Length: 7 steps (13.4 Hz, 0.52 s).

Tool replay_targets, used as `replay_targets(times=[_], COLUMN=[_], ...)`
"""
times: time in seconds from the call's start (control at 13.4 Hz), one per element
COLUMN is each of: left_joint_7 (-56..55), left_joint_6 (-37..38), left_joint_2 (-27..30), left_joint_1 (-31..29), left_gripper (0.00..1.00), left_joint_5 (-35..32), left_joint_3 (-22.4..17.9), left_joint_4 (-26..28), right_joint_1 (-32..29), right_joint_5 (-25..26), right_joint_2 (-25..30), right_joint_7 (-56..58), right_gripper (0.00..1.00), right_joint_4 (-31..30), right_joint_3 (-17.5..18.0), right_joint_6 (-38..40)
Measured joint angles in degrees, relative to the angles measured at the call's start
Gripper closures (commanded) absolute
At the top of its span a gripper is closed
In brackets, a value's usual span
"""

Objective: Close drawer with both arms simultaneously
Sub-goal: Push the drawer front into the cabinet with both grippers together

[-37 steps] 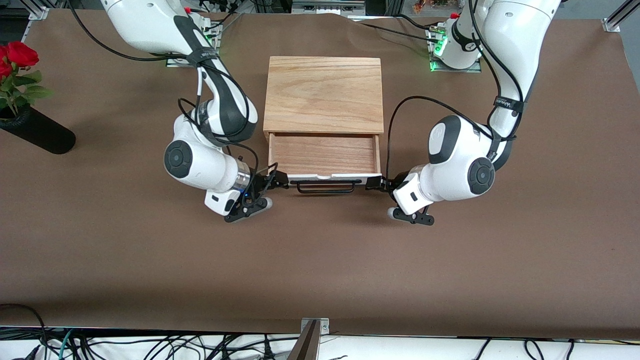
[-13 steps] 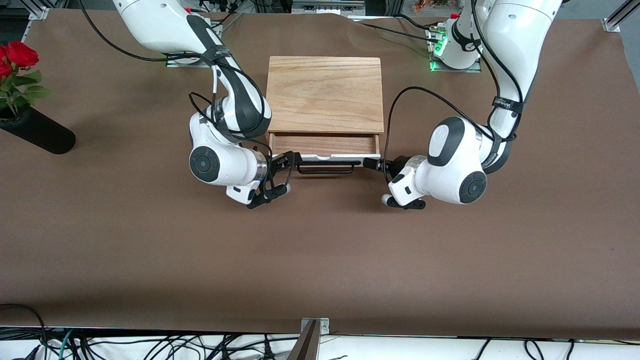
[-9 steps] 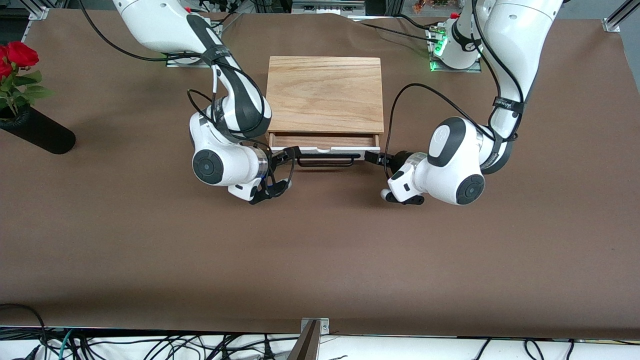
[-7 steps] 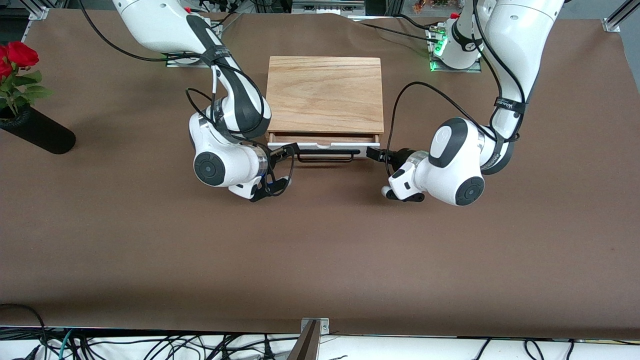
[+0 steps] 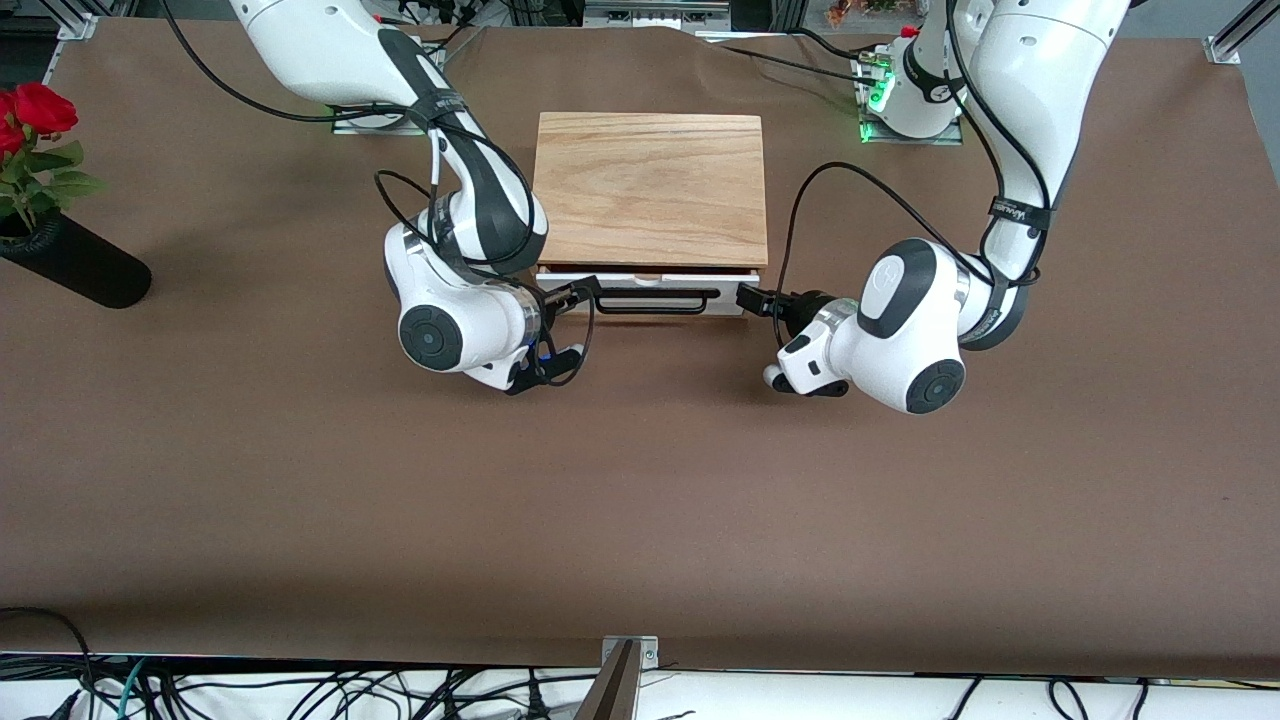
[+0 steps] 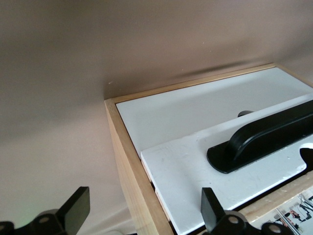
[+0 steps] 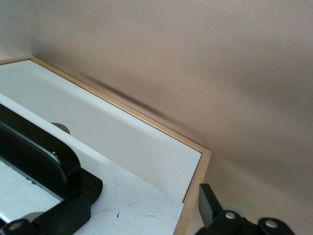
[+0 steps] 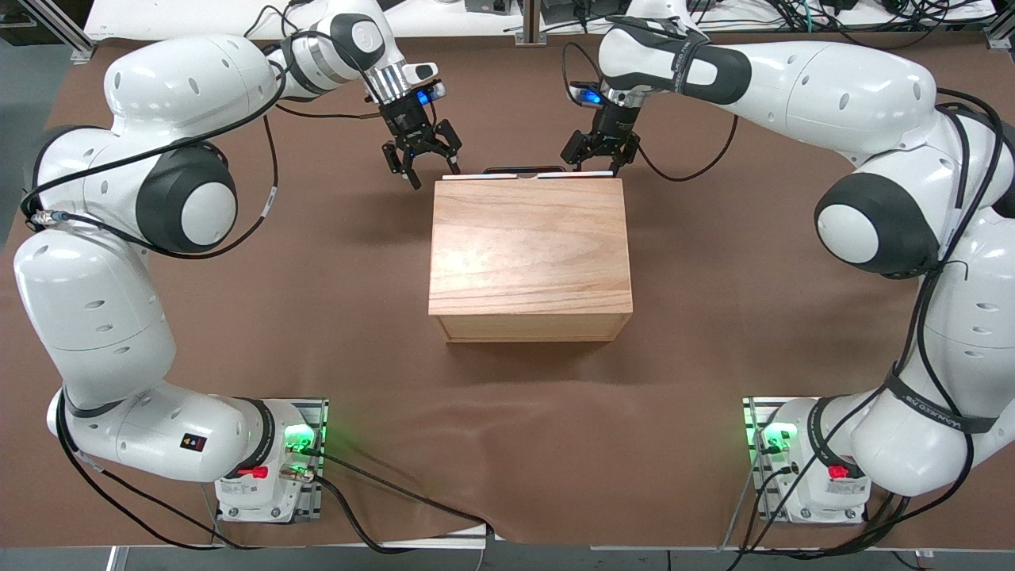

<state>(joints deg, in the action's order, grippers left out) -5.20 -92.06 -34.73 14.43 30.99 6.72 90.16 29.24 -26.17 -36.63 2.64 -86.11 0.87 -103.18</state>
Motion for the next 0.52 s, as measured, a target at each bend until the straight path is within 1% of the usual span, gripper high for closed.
replay_targets(times=[0.22,0.52], left_joint_7=[0.00,0.00], left_joint_6=[0.64,2.11], left_joint_2=[-0.15,-0.61], left_joint_1=[-0.01,-0.04], left_gripper=[0.00,0.00], left_joint_5=[0.00,0.00], left_joint_3=[0.00,0.00], left_joint_4=[0.00,0.09], right_joint_1=[0.66,1.18], right_joint_5=[0.02,0.02], right_joint_2=[-0.06,-0.26], right_joint_7=[-0.01,-0.17], right_gripper=[0.00,0.00], right_joint_4=[-0.20,-0.21], right_joint_3=[0.00,0.01], right_joint_6=[0.47,2.97])
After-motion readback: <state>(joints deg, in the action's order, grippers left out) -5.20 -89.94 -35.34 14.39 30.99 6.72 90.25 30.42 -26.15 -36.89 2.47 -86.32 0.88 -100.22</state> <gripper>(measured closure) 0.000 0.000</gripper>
